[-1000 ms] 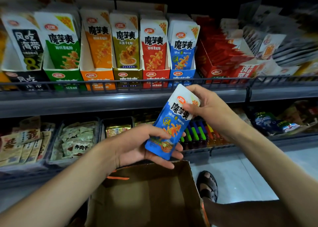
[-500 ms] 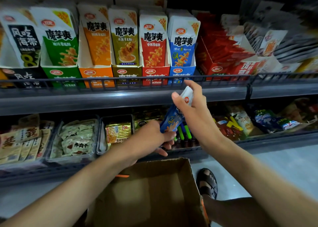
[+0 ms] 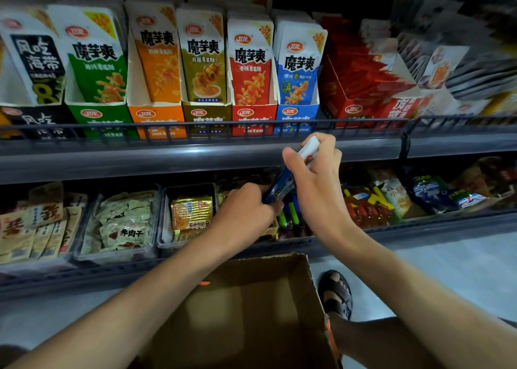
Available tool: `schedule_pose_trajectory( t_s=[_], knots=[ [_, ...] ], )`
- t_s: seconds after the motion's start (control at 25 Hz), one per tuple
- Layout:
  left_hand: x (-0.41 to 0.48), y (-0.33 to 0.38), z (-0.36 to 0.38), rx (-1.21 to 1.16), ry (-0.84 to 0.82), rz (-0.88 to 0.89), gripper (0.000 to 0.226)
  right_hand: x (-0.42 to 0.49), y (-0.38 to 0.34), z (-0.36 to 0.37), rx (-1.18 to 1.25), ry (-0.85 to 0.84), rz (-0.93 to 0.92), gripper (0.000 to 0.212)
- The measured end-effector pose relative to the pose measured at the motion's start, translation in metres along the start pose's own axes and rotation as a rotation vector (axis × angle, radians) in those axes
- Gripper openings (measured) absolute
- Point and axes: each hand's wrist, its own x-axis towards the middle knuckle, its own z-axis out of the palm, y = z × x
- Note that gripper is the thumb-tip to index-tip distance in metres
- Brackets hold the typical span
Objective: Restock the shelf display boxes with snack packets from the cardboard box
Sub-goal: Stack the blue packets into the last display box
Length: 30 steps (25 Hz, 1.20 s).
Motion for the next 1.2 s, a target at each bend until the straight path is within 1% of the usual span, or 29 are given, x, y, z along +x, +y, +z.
schedule_pose_trajectory(
  t_s=[0.12, 0.2, 0.28, 0.4, 0.48, 0.64, 0.76, 0.84, 0.92, 0.96, 1.08, 1.16, 1.2],
  knots=[
    [-0.001, 0.002, 0.002, -0.038, 0.066, 0.016, 0.027, 0.000, -0.002, 0.001, -0.009, 0.018, -0.012, 0.021],
    [-0.001, 0.001, 0.004, -0.053, 0.072, 0.031, 0.029, 0.000, -0.002, 0.001, -0.013, 0.019, -0.020, 0.023],
    [0.000, 0.000, 0.005, -0.113, 0.033, 0.011, 0.027, 0.000, 0.000, 0.001, -0.017, 0.011, -0.017, 0.025],
    [0.001, 0.000, 0.006, -0.270, -0.061, -0.055, 0.015, 0.001, 0.002, -0.002, -0.002, 0.005, 0.001, 0.027],
    [0.001, 0.001, 0.006, -0.273, -0.087, -0.029, 0.008, 0.002, 0.004, -0.004, 0.007, 0.003, 0.007, 0.029],
    [-0.002, 0.000, 0.006, -0.216, -0.125, 0.022, 0.014, 0.001, 0.008, -0.004, -0.041, -0.010, -0.004, 0.032],
    [0.002, 0.001, -0.003, -0.181, -0.147, 0.007, 0.016, 0.008, 0.006, -0.013, -0.052, -0.131, -0.024, 0.040],
    [0.007, 0.001, -0.016, -0.188, -0.184, -0.022, 0.019, 0.018, 0.001, -0.027, -0.122, -0.239, -0.037, 0.044],
    [0.012, 0.001, -0.031, -0.184, -0.288, -0.036, 0.021, 0.029, -0.006, -0.044, -0.200, -0.331, -0.047, 0.039],
    [0.013, 0.000, -0.038, -0.175, -0.356, -0.039, 0.021, 0.032, -0.009, -0.052, -0.187, -0.376, -0.046, 0.034],
    [0.014, 0.000, -0.051, -0.139, -0.555, -0.033, 0.019, 0.033, -0.015, -0.066, -0.014, -0.541, 0.044, 0.021],
    [0.014, 0.002, -0.056, -0.131, -0.621, -0.023, 0.017, 0.030, -0.014, -0.066, 0.013, -0.614, 0.104, 0.018],
    [0.014, 0.003, -0.057, -0.129, -0.632, -0.019, 0.018, 0.028, -0.013, -0.064, 0.010, -0.618, 0.119, 0.016]
  ],
)
